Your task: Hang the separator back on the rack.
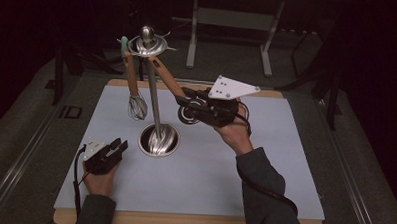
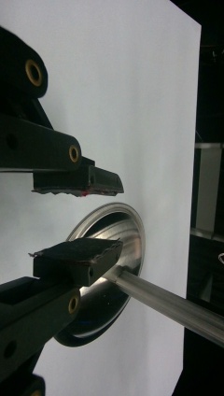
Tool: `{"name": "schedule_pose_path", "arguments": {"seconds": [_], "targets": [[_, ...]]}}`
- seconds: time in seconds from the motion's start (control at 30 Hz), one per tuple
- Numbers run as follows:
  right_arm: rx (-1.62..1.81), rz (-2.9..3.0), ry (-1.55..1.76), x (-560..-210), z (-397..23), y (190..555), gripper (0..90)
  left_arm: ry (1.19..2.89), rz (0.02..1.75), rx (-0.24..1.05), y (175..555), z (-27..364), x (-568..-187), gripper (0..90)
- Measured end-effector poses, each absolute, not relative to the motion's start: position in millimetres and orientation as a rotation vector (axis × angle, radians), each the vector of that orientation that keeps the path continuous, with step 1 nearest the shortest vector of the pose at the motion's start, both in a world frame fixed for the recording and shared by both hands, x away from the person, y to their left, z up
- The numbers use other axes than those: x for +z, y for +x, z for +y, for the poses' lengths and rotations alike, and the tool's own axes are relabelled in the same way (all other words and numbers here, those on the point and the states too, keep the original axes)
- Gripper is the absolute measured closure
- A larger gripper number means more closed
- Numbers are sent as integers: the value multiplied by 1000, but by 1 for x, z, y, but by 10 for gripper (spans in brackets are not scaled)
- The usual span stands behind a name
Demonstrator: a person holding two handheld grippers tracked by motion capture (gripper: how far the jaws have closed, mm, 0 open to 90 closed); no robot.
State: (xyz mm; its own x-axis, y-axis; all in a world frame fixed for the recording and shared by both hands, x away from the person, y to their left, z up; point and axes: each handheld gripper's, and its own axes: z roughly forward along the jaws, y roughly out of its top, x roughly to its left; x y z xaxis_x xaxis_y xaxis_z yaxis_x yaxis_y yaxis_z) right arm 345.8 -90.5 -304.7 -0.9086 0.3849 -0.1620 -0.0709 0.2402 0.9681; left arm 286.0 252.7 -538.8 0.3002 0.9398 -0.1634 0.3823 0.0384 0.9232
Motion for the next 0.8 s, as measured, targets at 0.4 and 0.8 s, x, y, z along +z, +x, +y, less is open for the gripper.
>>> {"name": "schedule_pose_path", "arguments": {"seconds": [0.4, 0.8], "targets": [[1697, 2153, 313, -307, -87, 348, 709, 1536, 1260, 677, 286, 253, -539, 672], [1664, 2161, 325, -309, -81, 349, 709, 1533, 1259, 677, 286, 253, -539, 672]]}}
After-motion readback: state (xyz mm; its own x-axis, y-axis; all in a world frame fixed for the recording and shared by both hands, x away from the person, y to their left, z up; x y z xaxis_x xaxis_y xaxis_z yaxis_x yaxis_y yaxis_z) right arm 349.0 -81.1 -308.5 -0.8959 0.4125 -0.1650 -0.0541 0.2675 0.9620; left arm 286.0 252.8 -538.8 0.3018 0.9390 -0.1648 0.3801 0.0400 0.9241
